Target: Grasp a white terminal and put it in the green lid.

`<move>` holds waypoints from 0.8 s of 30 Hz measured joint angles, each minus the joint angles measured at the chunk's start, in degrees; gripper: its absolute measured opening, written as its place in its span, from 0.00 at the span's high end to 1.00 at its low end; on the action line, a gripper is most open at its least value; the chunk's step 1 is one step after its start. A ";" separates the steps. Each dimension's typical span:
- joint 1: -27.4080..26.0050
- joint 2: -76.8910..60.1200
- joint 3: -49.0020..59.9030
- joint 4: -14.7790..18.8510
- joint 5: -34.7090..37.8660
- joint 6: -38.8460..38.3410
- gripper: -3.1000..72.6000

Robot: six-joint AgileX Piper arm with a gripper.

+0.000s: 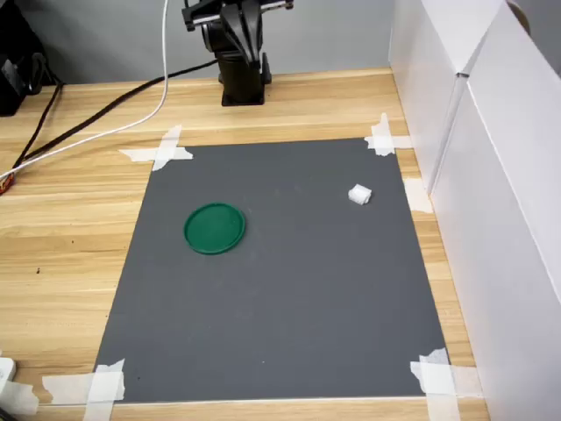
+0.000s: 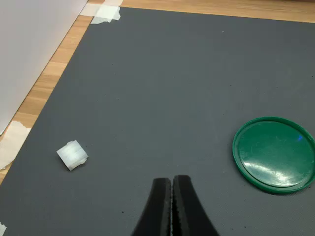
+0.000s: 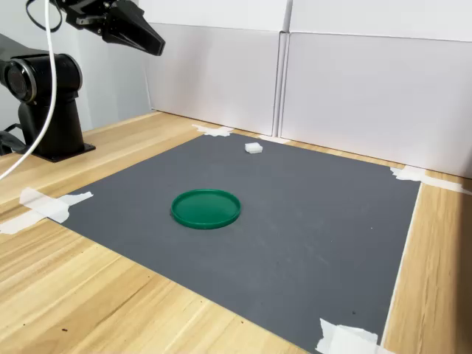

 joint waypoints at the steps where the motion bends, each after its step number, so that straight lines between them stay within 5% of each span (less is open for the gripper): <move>1: 0.00 0.00 0.00 0.00 0.00 0.00 0.98; 17: 0.00 0.00 0.00 0.00 2.49 -0.22 0.98; 24: 0.00 0.05 0.00 0.00 5.39 -9.85 0.98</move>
